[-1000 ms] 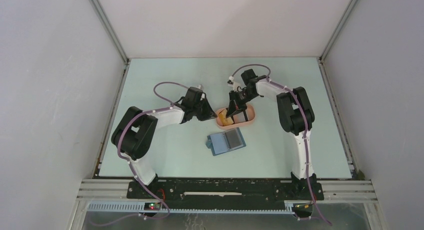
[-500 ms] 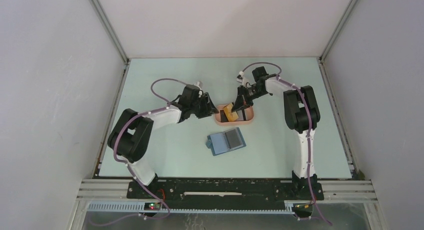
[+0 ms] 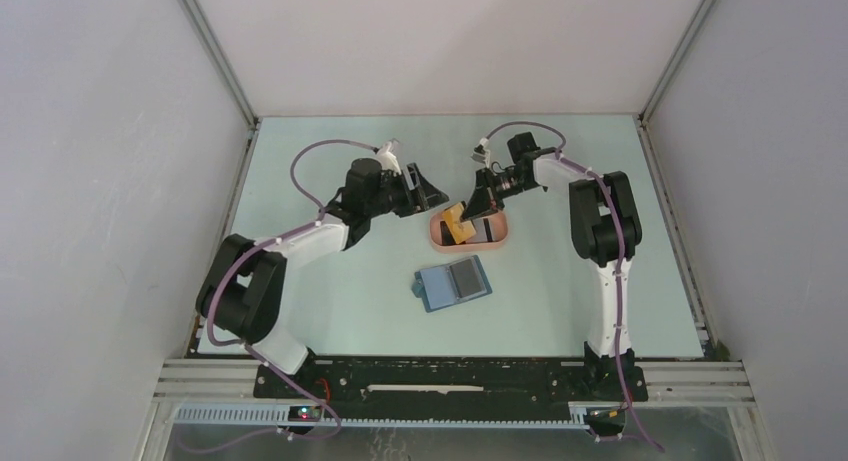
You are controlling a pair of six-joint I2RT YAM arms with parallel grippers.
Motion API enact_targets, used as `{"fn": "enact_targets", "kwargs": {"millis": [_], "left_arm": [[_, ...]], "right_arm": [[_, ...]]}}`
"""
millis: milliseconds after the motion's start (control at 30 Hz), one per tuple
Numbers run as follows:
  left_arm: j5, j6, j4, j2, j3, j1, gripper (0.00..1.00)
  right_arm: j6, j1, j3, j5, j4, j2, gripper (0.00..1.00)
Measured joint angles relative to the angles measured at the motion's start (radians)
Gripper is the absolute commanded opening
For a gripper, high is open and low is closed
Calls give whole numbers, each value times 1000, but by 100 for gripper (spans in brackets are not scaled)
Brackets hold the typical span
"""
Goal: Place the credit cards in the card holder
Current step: Pick up the credit card from the storage box, then place the credit card in the storage box.
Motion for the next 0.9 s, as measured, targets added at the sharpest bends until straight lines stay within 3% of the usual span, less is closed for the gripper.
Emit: {"fn": "enact_targets", "kwargs": {"millis": [400, 900], "left_arm": [[116, -37, 122, 126, 0, 15, 67], [209, -95, 221, 235, 0, 23, 50]], "right_arm": [[-19, -30, 0, -103, -1, -17, 0], [-30, -31, 0, -176, -33, -23, 0]]}}
